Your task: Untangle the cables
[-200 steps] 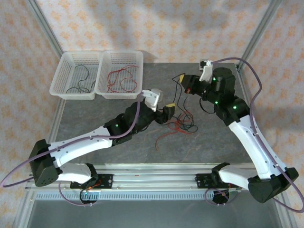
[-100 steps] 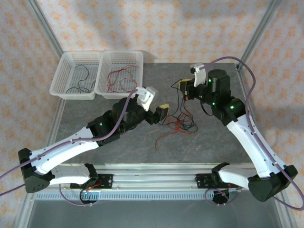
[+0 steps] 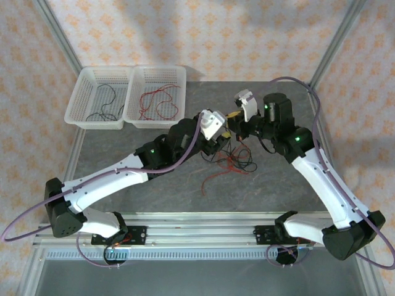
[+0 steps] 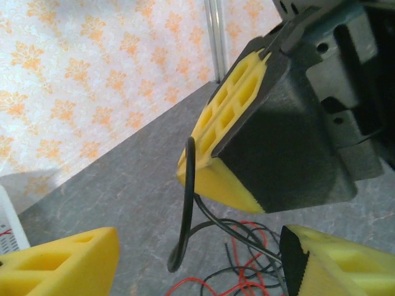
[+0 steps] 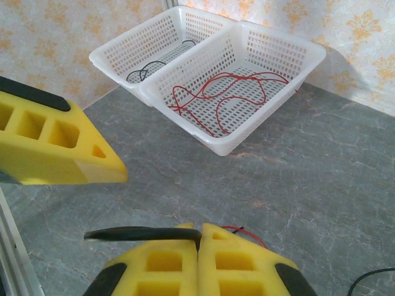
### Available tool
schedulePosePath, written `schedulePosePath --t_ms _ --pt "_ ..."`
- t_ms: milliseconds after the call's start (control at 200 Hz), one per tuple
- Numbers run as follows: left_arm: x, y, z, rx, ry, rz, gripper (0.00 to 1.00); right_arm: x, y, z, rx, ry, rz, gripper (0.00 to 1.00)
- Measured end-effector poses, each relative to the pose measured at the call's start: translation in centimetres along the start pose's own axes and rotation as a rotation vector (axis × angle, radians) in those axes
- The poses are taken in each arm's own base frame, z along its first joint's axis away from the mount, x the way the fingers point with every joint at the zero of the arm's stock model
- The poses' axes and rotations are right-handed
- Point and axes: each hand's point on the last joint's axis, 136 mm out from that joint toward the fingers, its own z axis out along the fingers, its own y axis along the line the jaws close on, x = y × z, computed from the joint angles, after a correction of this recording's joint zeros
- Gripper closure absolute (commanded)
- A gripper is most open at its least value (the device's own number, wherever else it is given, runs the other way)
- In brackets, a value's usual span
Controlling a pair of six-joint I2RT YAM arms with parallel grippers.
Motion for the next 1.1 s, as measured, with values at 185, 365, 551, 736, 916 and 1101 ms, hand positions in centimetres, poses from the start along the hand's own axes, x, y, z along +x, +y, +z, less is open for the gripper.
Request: schedulePosePath --t_ms 185,365,551,736,916,1101 --pt "0.0 0.6 0.0 -0.035 0.000 0.030 0.59 0.0 0.1 0.0 -0.006 -0.002 -0.004 1.00" --pt "-0.1 1.3 0.0 -0.056 -0.001 0.046 0.81 -0.3 0.6 -0.6 -0.019 -0.017 -0.010 1.00" --pt "-0.3 1.5 0.1 -0.060 -0.012 0.035 0.98 -0.8 1.1 -1.6 -0.025 -0.044 -0.020 1.00" --pt "-0.8 1.7 0.0 -0.072 -0.033 0.025 1.00 -0.5 1.2 -1.8 -0.028 -0.044 0.000 1.00" --pt "-1.0 2.1 -0.4 -0.090 -0.051 0.001 1.00 -0.2 1.1 -1.4 -0.031 -0.044 0.032 0.95" --pt "-1.3 3.0 -1.5 -0.123 -0.086 -0.048 1.00 -0.6 1.1 -1.3 -0.033 -0.063 0.085 0.53"
